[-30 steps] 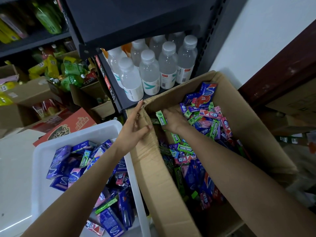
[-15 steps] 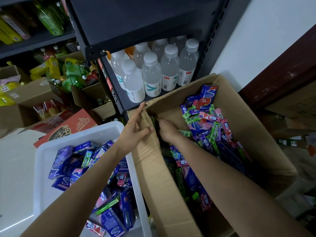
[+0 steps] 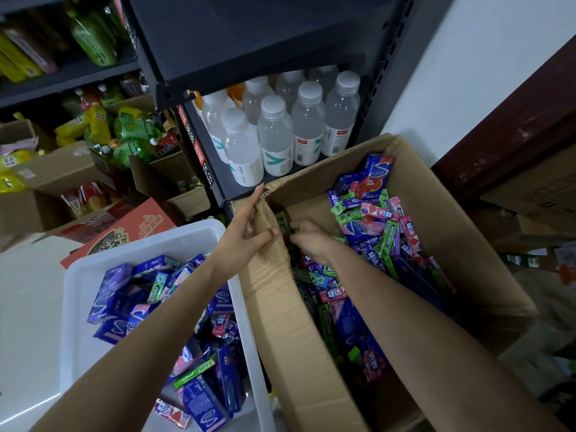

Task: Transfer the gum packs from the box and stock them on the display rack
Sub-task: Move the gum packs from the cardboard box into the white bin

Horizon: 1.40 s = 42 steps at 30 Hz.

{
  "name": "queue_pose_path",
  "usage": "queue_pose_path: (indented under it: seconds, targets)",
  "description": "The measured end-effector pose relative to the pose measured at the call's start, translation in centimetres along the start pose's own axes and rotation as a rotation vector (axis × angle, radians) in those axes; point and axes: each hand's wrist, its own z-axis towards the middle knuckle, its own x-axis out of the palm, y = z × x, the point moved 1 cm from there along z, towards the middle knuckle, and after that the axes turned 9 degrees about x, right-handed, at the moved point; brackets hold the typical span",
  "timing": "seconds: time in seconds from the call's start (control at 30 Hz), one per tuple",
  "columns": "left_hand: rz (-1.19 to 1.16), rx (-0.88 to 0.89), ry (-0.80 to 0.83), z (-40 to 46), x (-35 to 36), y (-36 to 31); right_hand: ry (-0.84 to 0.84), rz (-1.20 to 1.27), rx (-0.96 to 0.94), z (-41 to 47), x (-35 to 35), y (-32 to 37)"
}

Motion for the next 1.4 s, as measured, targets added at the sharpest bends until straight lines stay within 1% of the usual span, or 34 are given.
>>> queue_pose_path:
  seconds: [0.07,0.1,0.23,0.3,0.37,0.43,0.5,0.7,0.9,1.1,1.23,1.4]
  targets:
    - [-0.002,0.0,-0.007,0.0,0.1,-0.1,0.024,0.077,-0.032,-0.2,-0.4,0.0]
    - [-0.001,-0.001,-0.011,0.0,0.1,-0.2,-0.007,0.058,-0.068,-0.5,-0.8,0.2]
    - [0.004,-0.007,-0.017,-0.1,0.1,-0.1,-0.273,-0.372,-0.249,-1.7,-3.7,0.3]
    - [0.001,-0.013,-0.032,-0.1,0.2,0.0,-0.335,-0.56,-0.309,-1.9,-4.6,-0.3]
    - [0.009,-0.01,-0.042,-0.1,0.2,0.0,-0.302,-0.706,-0.326,-1.8,-4.9,-1.1]
    - [0.021,-0.009,-0.04,-0.1,0.2,0.0,-0.217,-0.771,-0.321,-1.8,-4.8,-1.8]
    - [0.021,-0.004,-0.033,-0.1,0.2,0.0,-0.168,-0.815,-0.3,-1.8,-4.9,-2.0]
    - [0.005,-0.001,-0.035,-0.2,0.2,0.0,-0.125,-1.002,-0.255,-1.3,-4.9,-1.5]
    - [-0.01,0.006,-0.046,-0.3,0.4,-0.1,-0.196,-0.971,-0.218,-1.0,-4.4,-1.5]
    - [-0.005,0.003,-0.048,-0.1,0.4,0.2,-0.175,-0.913,-0.222,-1.4,-4.3,-1.3]
    - [-0.011,0.008,-0.056,-0.1,0.5,0.4,-0.133,-0.729,-0.254,-1.9,-4.4,-2.0]
    - [-0.005,0.015,-0.067,-0.1,0.5,0.5,-0.179,-0.581,-0.319,-1.8,-4.4,-2.7]
